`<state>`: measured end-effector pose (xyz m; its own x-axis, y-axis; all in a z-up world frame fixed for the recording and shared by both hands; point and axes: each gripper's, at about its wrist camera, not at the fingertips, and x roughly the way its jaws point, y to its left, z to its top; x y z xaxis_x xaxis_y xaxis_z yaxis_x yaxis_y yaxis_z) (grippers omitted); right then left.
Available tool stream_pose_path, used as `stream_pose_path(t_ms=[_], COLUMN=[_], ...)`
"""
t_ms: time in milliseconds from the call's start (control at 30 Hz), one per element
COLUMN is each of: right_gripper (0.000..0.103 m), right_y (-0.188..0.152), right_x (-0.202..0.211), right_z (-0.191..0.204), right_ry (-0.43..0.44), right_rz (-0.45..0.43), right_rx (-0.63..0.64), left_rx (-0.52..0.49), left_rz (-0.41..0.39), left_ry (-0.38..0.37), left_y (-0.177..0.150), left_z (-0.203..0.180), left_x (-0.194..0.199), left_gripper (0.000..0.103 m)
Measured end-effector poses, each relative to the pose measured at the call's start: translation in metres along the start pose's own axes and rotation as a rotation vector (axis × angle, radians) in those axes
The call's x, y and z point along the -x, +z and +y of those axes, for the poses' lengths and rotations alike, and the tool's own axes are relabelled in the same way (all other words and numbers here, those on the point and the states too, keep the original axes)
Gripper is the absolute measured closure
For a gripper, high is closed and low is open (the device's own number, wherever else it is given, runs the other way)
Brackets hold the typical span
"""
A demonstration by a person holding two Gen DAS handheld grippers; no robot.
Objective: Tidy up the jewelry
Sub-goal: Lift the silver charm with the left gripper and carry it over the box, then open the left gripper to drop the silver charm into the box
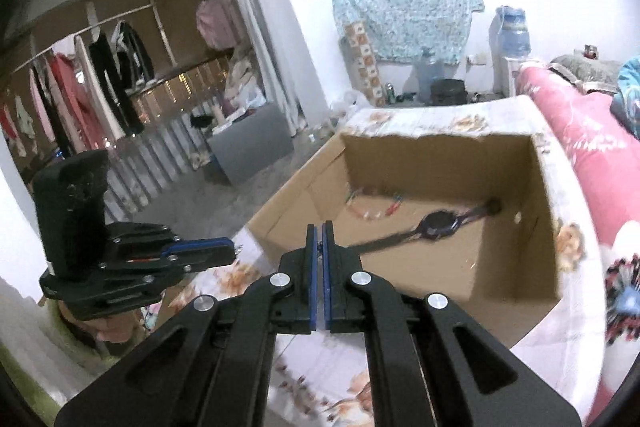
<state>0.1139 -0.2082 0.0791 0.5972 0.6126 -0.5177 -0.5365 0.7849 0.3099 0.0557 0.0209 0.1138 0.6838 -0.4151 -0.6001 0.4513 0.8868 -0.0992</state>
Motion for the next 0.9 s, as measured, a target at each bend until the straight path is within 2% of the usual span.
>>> stream_pose_path(t_ms=[133, 167, 333, 500, 633, 700, 767, 900], right_gripper=[0.101, 0.101, 0.101, 0.101, 0.099, 0.094, 0.08, 0.077], right_y=[0.023, 0.027, 0.037, 0.036, 0.037, 0.038, 0.039, 0.044], right_x=[-0.022, -0.029, -0.073, -0.102, -0.111, -0.11, -0.106, -0.094], right_z=[-0.034, -0.043, -0.088, -0.104, -0.117, -0.122, -0.124, -0.123], right_ry=[-0.025, -0.031, -0.024, -0.047, -0.04, -0.034, -0.036, -0.046], right_rz=[0.083, 0.114, 0.268, 0.348, 0.363, 0.351, 0.335, 0.299], right_rx=[-0.049, -0.059, -0.158, -0.157, -0.192, -0.21, -0.216, -0.21], left_rx=[-0.019, -0.006, 0.026, 0.09, 0.135, 0.145, 0.159, 0.172], left_rz=[0.028, 0.054, 0.174, 0.284, 0.314, 0.319, 0.32, 0.303], left_ry=[-0.031, -0.053, -0.066, -0.101, -0.112, -0.111, -0.112, -0.102], left_y=[0.027, 0.034, 0.052, 0.055, 0.053, 0.052, 0.052, 0.053], left_z=[-0.006, -0.004, -0.002, 0.001, 0.005, 0.007, 0.011, 0.015], left_x=[-0.034, -0.05, -0.12, -0.167, -0.178, -0.179, -0.178, -0.17], left_gripper=[0.099, 0.099, 0.099, 0.099, 0.099, 0.098, 0.097, 0.097])
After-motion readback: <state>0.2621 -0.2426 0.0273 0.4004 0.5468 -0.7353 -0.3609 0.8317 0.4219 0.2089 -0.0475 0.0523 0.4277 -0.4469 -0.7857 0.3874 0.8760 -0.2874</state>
